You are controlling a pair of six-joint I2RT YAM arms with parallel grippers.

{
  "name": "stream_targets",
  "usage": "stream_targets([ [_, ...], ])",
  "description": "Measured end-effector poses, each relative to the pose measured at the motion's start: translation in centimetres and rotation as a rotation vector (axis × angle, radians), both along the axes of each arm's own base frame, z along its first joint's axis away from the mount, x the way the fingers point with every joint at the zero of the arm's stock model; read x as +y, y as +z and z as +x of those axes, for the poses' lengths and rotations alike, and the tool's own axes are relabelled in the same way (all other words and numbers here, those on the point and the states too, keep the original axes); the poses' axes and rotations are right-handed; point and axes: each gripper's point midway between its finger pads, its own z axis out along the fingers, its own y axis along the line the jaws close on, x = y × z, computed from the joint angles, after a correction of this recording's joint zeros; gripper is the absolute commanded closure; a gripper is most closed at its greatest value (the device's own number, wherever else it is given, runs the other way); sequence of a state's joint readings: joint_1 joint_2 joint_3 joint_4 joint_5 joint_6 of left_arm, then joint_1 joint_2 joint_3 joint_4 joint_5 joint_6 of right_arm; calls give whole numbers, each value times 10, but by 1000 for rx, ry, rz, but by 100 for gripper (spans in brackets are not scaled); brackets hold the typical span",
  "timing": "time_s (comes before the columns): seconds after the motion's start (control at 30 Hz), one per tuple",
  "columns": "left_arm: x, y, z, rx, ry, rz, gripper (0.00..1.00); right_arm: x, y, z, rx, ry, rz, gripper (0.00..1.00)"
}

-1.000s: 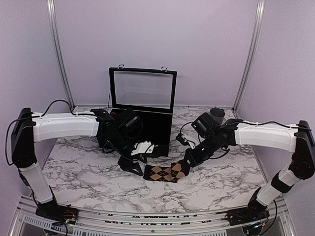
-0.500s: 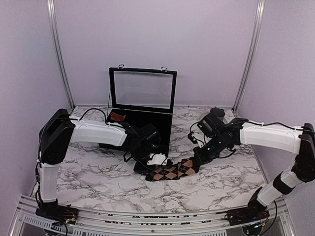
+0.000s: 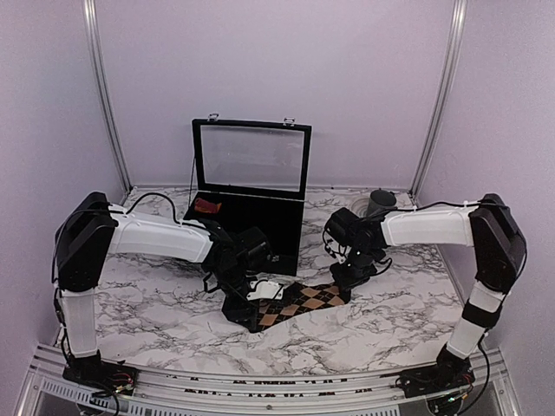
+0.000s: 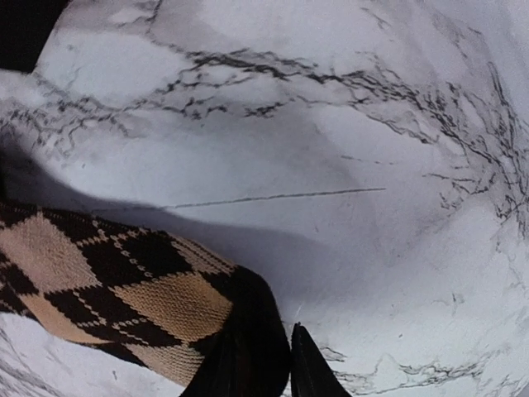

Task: Roll the socks
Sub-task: Place the sock at the center of the board, then adjust the sock at the center of the board.

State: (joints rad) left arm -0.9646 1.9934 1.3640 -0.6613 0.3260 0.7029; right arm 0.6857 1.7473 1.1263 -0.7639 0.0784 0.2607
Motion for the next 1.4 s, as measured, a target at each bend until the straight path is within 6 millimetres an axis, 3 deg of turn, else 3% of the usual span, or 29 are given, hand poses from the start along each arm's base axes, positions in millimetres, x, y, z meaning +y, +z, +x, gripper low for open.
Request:
stream_targets([
  [0.1, 0, 4, -12, 73, 39, 2, 44, 1, -1, 9, -18, 8, -22, 57],
  [0.23, 0, 12, -23, 144, 76, -2, 41, 3, 8, 23, -71, 3, -35, 55],
  [0.33, 0, 22, -31, 188, 91, -16, 39, 4, 17, 32, -120, -32, -26, 70],
  [0.4, 0, 30, -34, 205, 95, -30, 38, 5, 28, 33, -156, -71, 16, 74],
  [0.53, 1, 47, -34, 186, 84, -61, 38, 15, 57, 17, -214, -148, 260, 84],
  [0.6, 0, 54, -29, 153, 71, -77, 38, 21, 61, 6, -213, -186, 393, 89],
  [0.77, 2, 49, -12, 60, 42, -63, 46, 10, 13, -15, -79, -312, 531, 95],
  [0.9, -4, 35, 3, -1, 18, -45, 54, -1, -6, -13, -16, -406, 600, 98],
  [1.13, -3, 4, 18, -69, -7, 15, 68, -2, -19, 6, 20, -465, 681, 100],
  [1.4, 5, -4, 4, -15, -31, 26, 67, 9, -17, 27, 11, -415, 673, 100],
])
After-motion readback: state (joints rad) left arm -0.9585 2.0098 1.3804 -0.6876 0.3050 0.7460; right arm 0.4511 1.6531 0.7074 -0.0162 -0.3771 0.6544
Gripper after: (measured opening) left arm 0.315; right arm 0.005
